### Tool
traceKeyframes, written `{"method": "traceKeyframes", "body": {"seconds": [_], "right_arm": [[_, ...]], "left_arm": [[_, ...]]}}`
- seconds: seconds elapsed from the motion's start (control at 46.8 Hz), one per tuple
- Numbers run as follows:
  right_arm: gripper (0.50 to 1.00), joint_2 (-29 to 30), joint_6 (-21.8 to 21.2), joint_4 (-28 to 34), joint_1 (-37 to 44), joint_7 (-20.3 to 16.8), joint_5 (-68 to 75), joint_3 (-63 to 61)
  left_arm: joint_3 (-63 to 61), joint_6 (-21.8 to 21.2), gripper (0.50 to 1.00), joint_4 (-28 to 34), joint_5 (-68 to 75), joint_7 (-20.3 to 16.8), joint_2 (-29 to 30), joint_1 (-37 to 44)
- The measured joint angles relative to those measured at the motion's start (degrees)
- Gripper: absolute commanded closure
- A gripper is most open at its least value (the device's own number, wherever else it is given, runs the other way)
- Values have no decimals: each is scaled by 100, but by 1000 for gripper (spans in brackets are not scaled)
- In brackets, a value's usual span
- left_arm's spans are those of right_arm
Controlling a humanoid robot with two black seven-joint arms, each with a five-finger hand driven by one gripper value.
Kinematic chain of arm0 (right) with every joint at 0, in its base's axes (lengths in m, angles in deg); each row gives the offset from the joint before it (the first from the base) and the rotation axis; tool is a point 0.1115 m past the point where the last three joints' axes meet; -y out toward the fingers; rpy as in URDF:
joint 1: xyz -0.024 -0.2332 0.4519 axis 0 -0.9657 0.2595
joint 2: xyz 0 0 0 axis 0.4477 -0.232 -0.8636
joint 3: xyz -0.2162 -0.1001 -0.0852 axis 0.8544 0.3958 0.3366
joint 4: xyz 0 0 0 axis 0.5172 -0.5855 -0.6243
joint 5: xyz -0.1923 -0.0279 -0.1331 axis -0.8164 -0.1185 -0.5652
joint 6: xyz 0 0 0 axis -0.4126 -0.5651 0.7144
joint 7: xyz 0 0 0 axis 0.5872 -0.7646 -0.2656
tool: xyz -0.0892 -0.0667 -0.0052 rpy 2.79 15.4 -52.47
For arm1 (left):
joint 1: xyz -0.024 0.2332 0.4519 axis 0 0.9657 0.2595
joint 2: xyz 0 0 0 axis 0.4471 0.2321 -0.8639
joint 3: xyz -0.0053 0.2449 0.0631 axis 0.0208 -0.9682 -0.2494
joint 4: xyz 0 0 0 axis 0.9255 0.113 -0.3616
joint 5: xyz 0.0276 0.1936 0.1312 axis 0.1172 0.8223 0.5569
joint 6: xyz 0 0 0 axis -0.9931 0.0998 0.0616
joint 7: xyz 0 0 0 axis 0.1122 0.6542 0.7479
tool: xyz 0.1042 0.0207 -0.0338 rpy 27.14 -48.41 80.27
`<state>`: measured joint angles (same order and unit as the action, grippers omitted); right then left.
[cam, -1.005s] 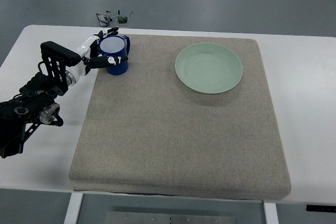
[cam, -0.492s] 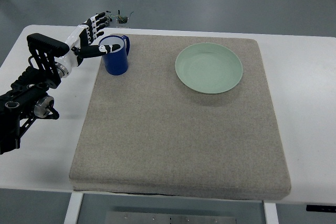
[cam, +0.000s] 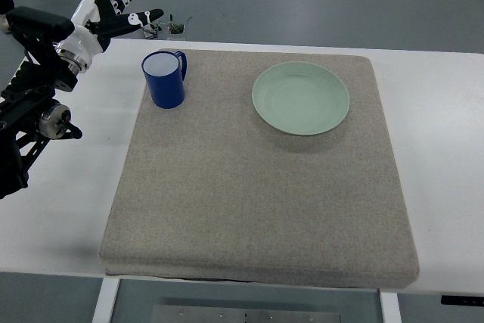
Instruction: Place cup left of plate with left hand
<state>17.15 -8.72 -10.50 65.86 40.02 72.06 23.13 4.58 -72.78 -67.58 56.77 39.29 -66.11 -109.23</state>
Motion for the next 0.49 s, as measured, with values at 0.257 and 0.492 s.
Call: {"method": "traceKeyframes", "body": {"seconds": [0.257, 0.492], "right_arm": [[566, 0, -6, 1, 1, 0, 0, 0], [566, 0, -1, 0, 1, 0, 1, 0]], "left_arm": [[257, -132, 506, 61, -1224, 96, -147, -355], [211, -543, 506, 464, -2512, 472, -415, -724]]}}
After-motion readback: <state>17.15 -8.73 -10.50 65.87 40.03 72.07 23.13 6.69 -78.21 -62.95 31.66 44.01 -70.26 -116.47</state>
